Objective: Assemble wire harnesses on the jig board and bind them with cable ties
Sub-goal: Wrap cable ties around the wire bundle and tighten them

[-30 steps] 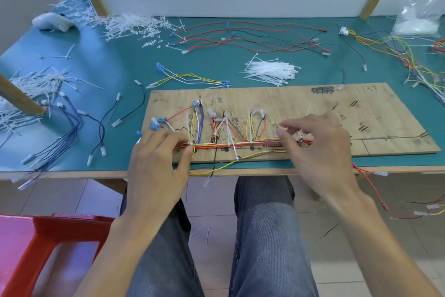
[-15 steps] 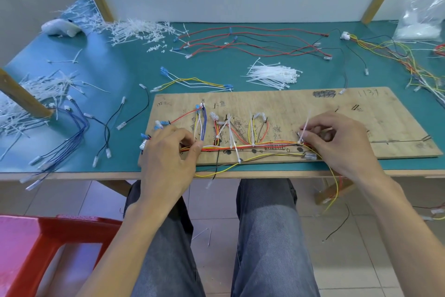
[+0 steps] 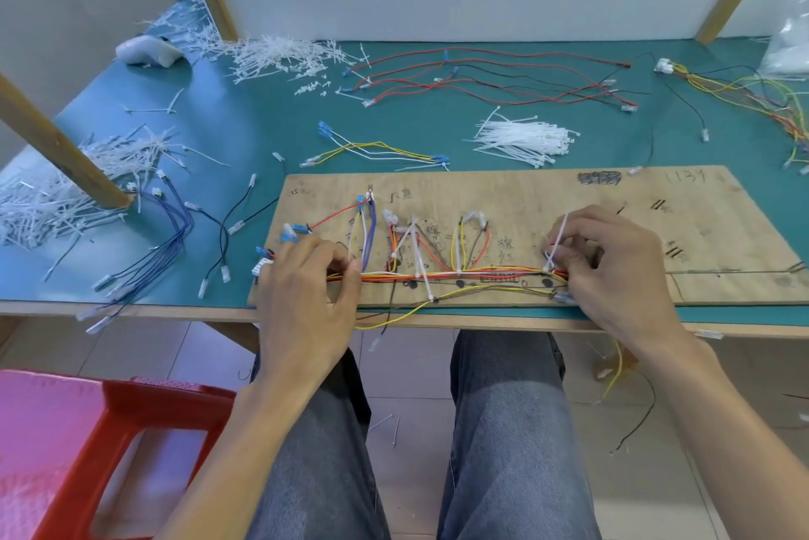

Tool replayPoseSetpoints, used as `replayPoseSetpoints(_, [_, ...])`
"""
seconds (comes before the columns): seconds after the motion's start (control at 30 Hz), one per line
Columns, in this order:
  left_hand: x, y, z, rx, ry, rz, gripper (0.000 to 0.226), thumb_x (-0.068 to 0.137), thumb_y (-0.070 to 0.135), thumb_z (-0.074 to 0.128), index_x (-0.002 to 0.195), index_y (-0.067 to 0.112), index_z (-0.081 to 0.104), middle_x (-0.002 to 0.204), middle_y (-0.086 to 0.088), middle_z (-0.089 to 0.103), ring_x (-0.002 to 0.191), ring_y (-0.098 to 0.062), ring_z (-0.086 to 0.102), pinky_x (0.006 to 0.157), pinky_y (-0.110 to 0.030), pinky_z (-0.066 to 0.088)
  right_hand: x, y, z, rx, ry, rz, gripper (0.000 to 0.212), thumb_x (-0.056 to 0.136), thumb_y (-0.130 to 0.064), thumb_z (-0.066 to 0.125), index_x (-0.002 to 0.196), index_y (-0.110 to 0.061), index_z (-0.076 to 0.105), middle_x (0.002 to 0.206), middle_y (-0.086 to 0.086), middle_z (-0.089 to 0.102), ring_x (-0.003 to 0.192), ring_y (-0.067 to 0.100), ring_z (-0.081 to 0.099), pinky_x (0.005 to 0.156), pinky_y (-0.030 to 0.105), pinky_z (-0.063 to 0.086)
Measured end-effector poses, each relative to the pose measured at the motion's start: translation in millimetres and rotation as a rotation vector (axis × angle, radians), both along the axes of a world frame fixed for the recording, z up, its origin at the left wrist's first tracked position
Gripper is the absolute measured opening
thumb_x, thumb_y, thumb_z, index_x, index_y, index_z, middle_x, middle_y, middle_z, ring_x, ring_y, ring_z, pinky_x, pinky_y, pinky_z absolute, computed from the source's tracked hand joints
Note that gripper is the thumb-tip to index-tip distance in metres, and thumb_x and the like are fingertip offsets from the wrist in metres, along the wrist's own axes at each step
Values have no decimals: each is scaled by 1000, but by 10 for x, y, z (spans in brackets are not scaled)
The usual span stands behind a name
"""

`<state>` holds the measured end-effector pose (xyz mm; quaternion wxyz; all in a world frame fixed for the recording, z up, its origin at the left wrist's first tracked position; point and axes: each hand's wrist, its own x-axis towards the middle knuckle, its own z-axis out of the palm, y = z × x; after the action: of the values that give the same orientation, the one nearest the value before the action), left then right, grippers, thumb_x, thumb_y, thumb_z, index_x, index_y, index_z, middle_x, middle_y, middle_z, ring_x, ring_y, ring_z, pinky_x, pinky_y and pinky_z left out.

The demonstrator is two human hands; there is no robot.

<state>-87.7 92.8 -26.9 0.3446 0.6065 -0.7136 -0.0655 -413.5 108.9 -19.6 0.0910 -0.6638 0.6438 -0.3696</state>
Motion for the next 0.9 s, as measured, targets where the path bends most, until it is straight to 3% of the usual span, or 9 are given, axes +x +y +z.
replayPoseSetpoints(0.37, [593, -41, -34, -27, -64, 44, 16, 99, 28, 70, 87, 25, 61, 89, 12, 56, 89, -23, 57, 83, -54, 49, 577, -128, -17, -18, -38, 17, 27, 79, 6, 77, 74, -19, 70, 88, -12, 67, 82, 18, 63, 76, 40, 54])
replayPoseSetpoints(0.53, [689, -47, -50, -95, -160, 91, 17, 102, 36, 57, 90, 24, 58, 95, 15, 48, 101, -30, 56, 79, -47, 40, 715, -138, -44, -20, -60, 19, 26, 79, 5, 77, 73, -20, 70, 87, -13, 66, 76, 14, 61, 72, 41, 54])
replayPoseSetpoints(0.7, [670, -22, -59, -41, -218, 194, 15, 103, 30, 60, 92, 20, 59, 102, -4, 61, 115, -39, 55, 82, -50, 38, 784, -129, -39, -18, -52, 4, 23, 81, 4, 77, 76, -18, 73, 87, -11, 67, 80, 17, 63, 74, 42, 55])
replayPoseSetpoints(0.9, [608, -17, 104, 54, -244, 209, 9, 98, 26, 68, 98, 19, 63, 105, -7, 65, 107, -36, 54, 84, -52, 39, 731, -120, 81, 51, -1, 68, 13, 90, -9, 77, 85, -20, 75, 92, -12, 67, 81, 13, 60, 79, 41, 53])
